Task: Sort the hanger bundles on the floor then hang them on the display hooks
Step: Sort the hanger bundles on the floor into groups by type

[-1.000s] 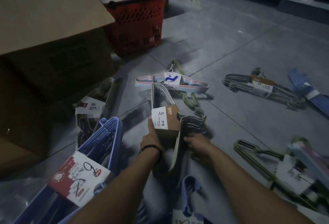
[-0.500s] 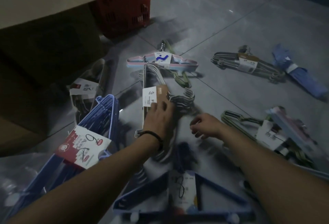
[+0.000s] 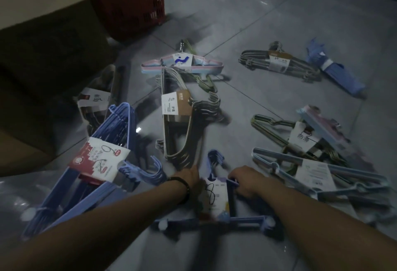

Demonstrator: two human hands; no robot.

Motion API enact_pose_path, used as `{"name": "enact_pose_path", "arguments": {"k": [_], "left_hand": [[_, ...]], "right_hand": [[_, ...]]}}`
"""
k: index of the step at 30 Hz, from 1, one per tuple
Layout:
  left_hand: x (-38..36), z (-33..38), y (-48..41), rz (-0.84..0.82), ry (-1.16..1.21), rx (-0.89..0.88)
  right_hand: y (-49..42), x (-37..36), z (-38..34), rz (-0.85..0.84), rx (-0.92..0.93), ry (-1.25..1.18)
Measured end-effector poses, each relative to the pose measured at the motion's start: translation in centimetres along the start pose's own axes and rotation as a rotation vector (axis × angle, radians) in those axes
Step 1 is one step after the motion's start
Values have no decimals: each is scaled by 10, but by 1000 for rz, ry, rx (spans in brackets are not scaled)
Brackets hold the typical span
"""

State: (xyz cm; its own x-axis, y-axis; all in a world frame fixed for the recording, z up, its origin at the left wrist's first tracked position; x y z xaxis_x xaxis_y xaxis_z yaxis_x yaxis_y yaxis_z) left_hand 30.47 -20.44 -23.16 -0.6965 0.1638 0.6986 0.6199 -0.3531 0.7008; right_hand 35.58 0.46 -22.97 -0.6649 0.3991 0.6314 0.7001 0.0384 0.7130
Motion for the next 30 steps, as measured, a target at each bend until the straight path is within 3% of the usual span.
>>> {"name": "enact_pose_path", "arguments": {"k": [3, 8, 12, 16, 21, 25, 30], "left_hand": [[1, -4, 14, -15, -46, -30], [17, -3, 26, 149, 9, -102], [40, 16, 46, 361, 84, -238], [45, 26, 50, 461, 85, -302], [46, 35, 36, 397, 246, -218], [41, 47, 23, 342, 244, -185], [17, 47, 8, 326, 17, -129]], "right_hand": [[7, 30, 2, -55, 11, 30], [39, 99, 30, -116, -39, 12], [79, 149, 62, -101, -189, -97], [105, 174, 86, 45, -236, -134], [82, 106, 70, 212, -301, -227], [64, 13, 7, 343, -350, -565], [47, -26, -46, 233, -225, -648]]}}
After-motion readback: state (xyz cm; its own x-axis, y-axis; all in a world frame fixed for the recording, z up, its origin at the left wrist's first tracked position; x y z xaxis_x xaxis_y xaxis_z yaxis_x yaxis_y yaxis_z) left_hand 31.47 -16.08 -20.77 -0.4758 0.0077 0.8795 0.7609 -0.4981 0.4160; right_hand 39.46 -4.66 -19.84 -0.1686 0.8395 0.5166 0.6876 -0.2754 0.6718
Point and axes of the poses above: each hand's wrist, its own y-axis away from the middle knuckle, its own x-axis out of the back of the hand, z = x × y, the point moved 2 cm from there along -y, towards the middle knuckle, and after that the axes turned 14 degrees about -y, right-handed, at the moved point
